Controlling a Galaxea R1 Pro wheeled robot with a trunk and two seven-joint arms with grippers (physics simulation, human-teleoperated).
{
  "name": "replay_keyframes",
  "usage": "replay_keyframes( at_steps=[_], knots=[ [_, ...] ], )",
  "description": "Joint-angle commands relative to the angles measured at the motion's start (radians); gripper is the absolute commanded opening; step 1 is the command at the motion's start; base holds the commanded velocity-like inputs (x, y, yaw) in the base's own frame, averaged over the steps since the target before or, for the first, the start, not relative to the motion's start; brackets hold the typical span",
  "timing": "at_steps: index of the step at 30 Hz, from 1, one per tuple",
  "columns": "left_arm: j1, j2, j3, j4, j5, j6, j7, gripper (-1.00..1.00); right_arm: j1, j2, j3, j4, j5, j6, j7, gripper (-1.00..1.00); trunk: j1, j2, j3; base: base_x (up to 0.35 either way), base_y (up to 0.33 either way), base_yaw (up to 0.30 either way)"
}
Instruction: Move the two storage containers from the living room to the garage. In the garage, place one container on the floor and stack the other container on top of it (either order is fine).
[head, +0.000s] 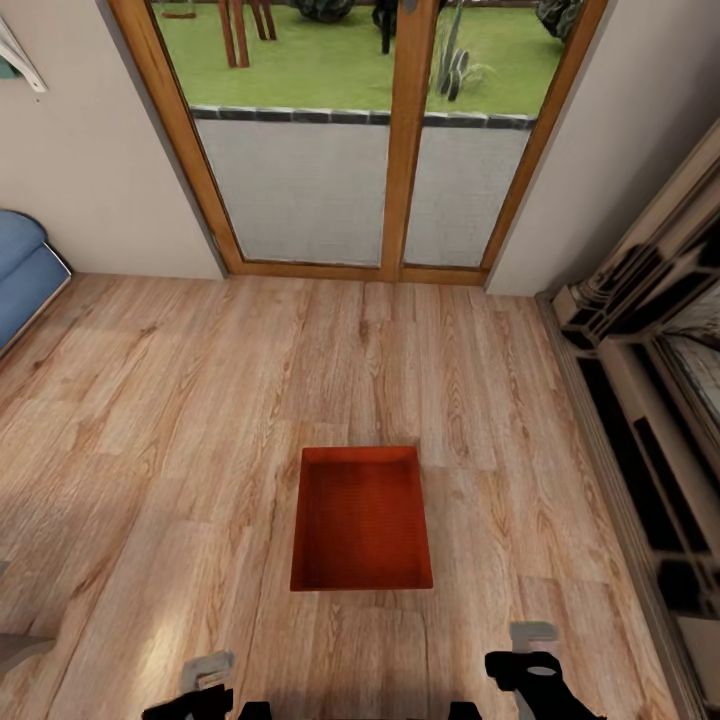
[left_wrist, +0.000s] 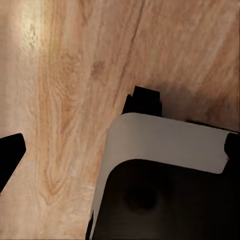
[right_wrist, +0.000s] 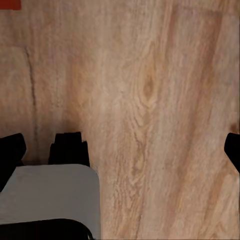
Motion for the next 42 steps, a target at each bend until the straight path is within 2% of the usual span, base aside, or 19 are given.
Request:
replay_keyframes(
  at_steps=[1, 2, 5, 7, 11, 13, 15, 17, 18, 20, 24, 34, 42],
  knots=[
    [-0.037, 0.001, -0.008, -0.002, 0.011, 0.015, 0.011, 1.0, -0.026, 0.001, -0.005, -0.002, 0.008, 0.006, -0.003, 1.0, 0.0, 0.0, -0.001, 0.0, 0.0, 0.0],
    [-0.08, -0.001, -0.007, 0.002, 0.012, 0.021, 0.012, 1.0, -0.059, 0.002, -0.005, -0.003, 0.009, 0.003, -0.005, 1.0, 0.0, 0.0, -0.001, 0.0, 0.0, 0.0],
    [-0.161, -0.001, -0.007, 0.004, 0.012, 0.026, 0.014, 1.0, -0.132, 0.003, -0.004, -0.002, 0.009, -0.014, -0.003, 1.0, 0.0, 0.0, -0.001, 0.0, 0.0, 0.0],
    [-0.194, -0.004, -0.008, 0.004, 0.012, 0.026, 0.014, 1.0, -0.164, 0.003, -0.004, 0.003, 0.008, -0.029, -0.003, 1.0, 0.0, 0.0, -0.001, 0.0, 0.0, 0.0],
    [-0.275, -0.032, -0.008, 0.011, 0.01, 0.028, 0.016, 1.0, -0.234, 0.012, -0.004, 0.025, 0.005, -0.079, -0.003, 1.0, 0.0, 0.0, -0.001, 0.0, 0.0, 0.0],
    [-0.327, -0.057, -0.009, 0.028, 0.008, 0.028, 0.016, 1.0, -0.259, 0.033, -0.004, 0.042, 0.006, -0.102, -0.003, 1.0, 0.0, 0.0, -0.001, 0.0, 0.0, 0.0],
    [-0.411, -0.111, -0.011, 0.065, 0.002, 0.027, 0.026, 1.0, -0.281, 0.053, -0.003, 0.051, 0.006, -0.119, -0.003, 1.0, 0.0, 0.0, -0.001, 0.0, 0.0, 0.0],
    [-0.432, -0.133, -0.012, 0.077, -0.001, 0.022, 0.048, 1.0, -0.291, 0.065, -0.003, 0.053, 0.007, -0.12, -0.003, 1.0, 0.0, 0.0, -0.001, 0.0, 0.0, 0.0],
    [-0.436, -0.138, -0.013, 0.081, -0.001, 0.021, 0.056, 1.0, -0.293, 0.072, -0.003, 0.051, 0.008, -0.119, -0.003, 1.0, 0.0, 0.0, -0.001, 0.0, 0.0, 0.0],
    [-0.447, -0.15, -0.016, 0.102, -0.004, 0.014, 0.074, 1.0, -0.299, 0.107, -0.003, 0.05, 0.009, -0.119, -0.003, 1.0, 0.0, 0.0, -0.001, 0.0, 0.0, 0.0],
    [-0.454, -0.152, -0.018, 0.09, -0.005, -0.008, 0.094, 1.0, -0.303, 0.146, 0.006, 0.047, 0.022, -0.123, -0.003, 1.0, 0.0, 0.0, -0.001, 0.0, 0.0, 0.0],
    [-0.456, -0.15, -0.022, 0.069, -0.013, -0.016, 0.096, 1.0, -0.303, 0.149, 0.006, 0.049, 0.019, -0.124, 0.004, 1.0, 0.0, 0.0, -0.001, 0.0, 0.0, 0.0],
    [-0.456, -0.158, -0.028, 0.069, -0.028, -0.015, 0.096, 1.0, -0.303, 0.149, 0.007, 0.056, 0.02, -0.114, 0.038, 1.0, 0.0, 0.0, -0.001, 0.0, 0.0, 0.0]
  ],
)
